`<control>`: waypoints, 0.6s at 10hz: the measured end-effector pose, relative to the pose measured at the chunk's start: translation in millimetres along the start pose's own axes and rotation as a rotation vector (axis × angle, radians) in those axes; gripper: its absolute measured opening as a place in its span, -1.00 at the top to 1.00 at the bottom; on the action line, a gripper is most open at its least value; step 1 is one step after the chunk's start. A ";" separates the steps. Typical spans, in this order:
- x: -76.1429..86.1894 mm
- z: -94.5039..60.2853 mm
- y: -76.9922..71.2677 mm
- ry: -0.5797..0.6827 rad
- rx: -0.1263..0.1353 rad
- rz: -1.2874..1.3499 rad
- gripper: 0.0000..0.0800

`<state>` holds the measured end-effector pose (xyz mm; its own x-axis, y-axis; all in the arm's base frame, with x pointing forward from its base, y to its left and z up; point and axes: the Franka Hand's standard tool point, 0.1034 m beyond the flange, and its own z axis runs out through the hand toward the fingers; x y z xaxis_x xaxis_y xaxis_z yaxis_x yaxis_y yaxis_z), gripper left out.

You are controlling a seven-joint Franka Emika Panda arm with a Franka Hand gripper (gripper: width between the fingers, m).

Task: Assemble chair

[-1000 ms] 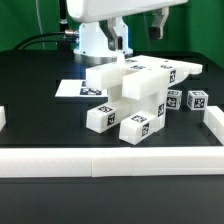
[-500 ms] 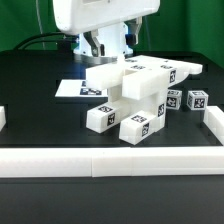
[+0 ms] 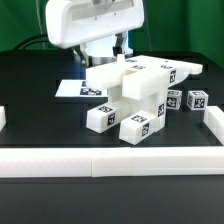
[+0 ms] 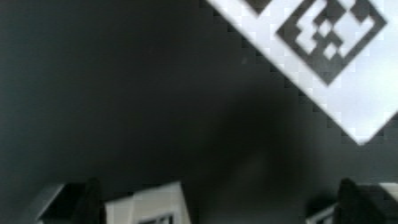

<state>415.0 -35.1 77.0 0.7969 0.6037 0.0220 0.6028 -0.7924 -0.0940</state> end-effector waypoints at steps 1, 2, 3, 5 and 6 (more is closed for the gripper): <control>0.0 6.5 0.2 -0.006 -0.010 -0.001 -0.62; 2.1 12.4 -3.0 -0.012 -0.015 0.004 -0.62; 5.7 18.6 -7.7 -0.016 -0.017 0.010 -0.62; 22.9 18.2 -10.4 -0.007 -0.018 0.035 -0.62; 30.6 17.7 -10.2 -0.002 -0.022 0.032 -0.62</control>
Offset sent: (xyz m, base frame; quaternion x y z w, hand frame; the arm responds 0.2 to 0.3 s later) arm 0.0162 0.0371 -0.0087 0.0348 0.0299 0.0516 0.9976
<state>432.5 -7.0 60.9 0.8157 0.5783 0.0178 0.5779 -0.8128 -0.0732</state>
